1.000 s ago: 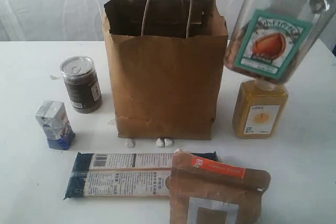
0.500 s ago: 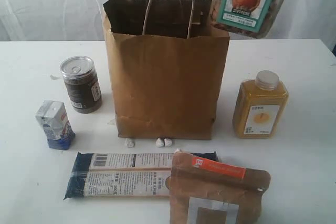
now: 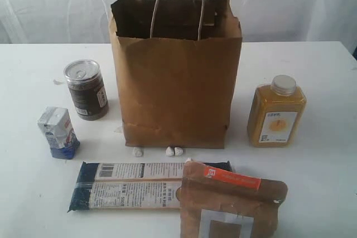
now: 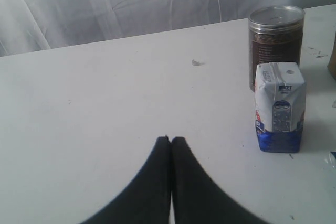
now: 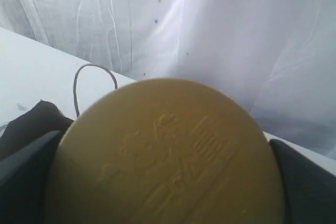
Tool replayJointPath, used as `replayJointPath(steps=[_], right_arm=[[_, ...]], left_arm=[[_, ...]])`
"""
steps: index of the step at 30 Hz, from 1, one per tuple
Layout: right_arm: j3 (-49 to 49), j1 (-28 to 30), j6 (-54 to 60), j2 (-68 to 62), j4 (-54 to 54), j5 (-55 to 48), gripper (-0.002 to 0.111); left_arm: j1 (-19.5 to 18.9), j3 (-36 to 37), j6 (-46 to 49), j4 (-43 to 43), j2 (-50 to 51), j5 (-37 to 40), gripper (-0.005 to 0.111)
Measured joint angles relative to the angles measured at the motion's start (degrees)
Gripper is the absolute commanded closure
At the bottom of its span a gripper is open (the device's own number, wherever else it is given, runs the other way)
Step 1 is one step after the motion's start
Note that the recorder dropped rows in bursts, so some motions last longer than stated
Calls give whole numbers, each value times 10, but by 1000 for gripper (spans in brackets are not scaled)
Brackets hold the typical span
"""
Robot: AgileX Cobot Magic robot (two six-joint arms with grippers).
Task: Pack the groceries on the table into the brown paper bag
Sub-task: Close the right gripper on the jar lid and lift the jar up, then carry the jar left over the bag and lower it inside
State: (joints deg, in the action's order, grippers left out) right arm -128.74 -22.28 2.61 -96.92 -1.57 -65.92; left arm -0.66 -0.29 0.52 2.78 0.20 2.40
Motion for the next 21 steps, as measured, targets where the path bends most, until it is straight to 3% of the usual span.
replayJointPath(steps=[11, 21], right_arm=[[-13, -63, 12, -56, -11, 5, 108], [-14, -86, 14, -87, -6, -8, 108]], left_arm=[[0, 0, 0, 0, 0, 0, 107], [0, 0, 0, 0, 0, 0, 107]])
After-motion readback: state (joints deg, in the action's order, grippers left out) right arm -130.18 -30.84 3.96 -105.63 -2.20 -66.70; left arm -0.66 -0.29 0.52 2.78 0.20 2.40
